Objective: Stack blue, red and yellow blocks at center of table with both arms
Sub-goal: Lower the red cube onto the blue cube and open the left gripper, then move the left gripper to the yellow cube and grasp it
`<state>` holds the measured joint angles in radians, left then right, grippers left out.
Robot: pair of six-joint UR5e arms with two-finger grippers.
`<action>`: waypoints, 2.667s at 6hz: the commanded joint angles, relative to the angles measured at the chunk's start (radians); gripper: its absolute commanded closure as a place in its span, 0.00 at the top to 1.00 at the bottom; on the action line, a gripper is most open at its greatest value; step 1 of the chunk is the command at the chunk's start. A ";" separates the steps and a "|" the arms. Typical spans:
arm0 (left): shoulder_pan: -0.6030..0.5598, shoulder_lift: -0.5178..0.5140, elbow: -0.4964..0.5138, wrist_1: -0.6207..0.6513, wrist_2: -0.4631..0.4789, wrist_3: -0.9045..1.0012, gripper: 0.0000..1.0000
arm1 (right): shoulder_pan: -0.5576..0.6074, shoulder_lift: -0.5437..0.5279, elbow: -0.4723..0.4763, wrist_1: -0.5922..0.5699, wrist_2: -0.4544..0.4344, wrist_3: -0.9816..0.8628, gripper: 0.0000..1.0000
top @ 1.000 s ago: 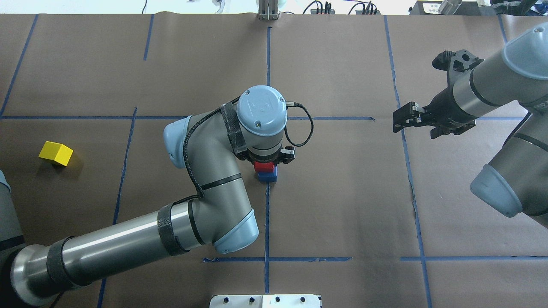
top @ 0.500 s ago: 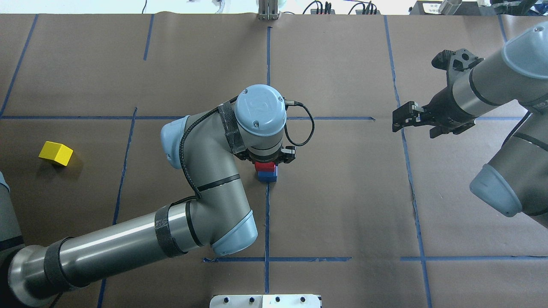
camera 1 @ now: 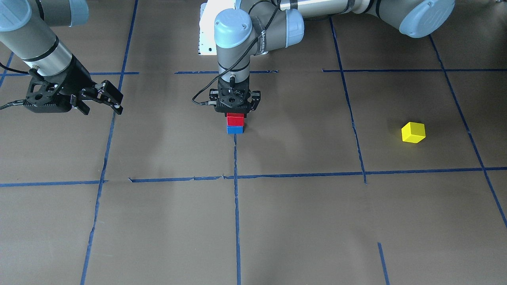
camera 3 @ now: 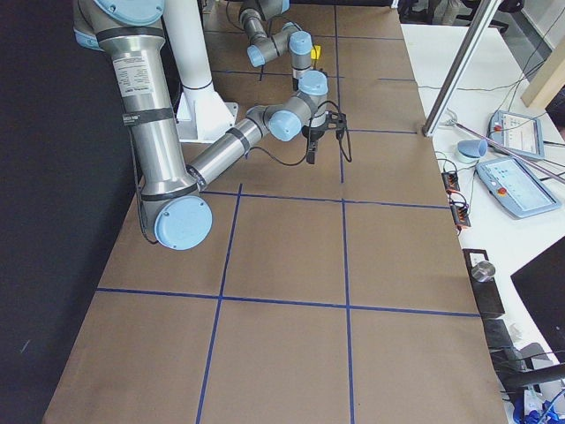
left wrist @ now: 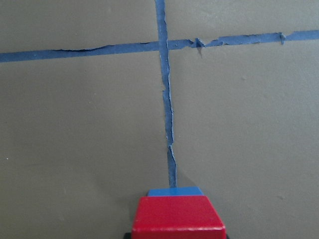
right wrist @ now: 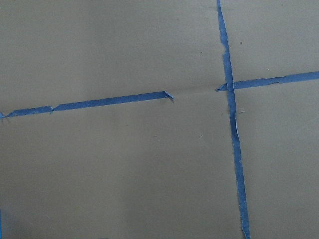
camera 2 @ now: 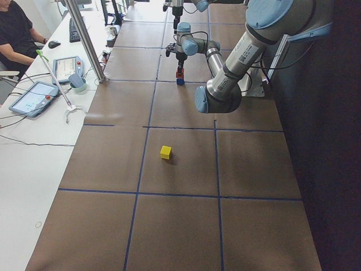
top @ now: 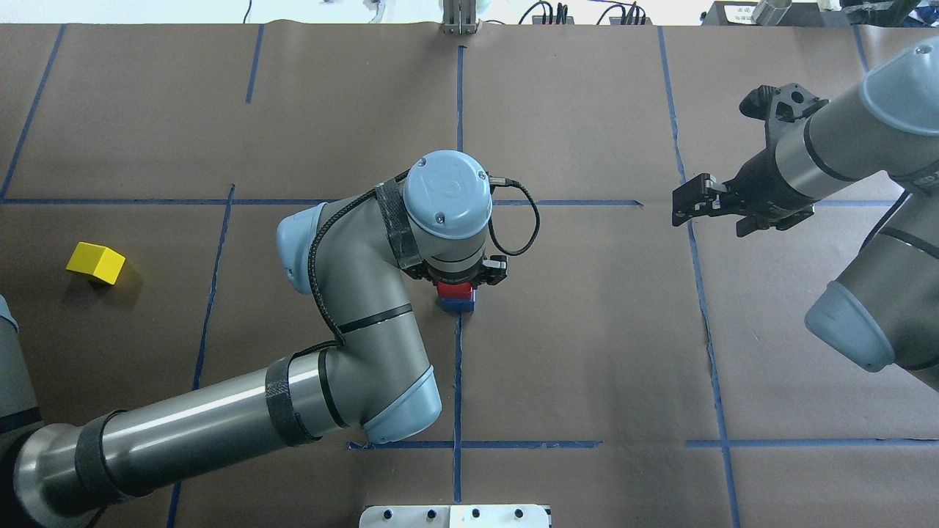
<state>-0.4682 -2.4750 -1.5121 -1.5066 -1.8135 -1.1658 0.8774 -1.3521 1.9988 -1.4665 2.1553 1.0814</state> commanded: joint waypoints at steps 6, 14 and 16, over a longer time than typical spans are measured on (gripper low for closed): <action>0.003 0.001 0.001 -0.009 0.002 0.003 0.84 | 0.000 -0.002 0.000 0.000 -0.002 0.000 1.00; -0.398 0.709 -0.519 -0.062 -0.237 0.662 1.00 | 0.041 -0.091 0.050 0.000 0.000 -0.020 1.00; -0.504 0.939 -0.324 -0.455 -0.330 0.797 1.00 | 0.043 -0.110 0.067 0.002 0.000 -0.043 1.00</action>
<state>-0.9291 -1.6337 -1.9415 -1.7729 -2.0936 -0.4214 0.9190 -1.4532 2.0585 -1.4654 2.1547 1.0451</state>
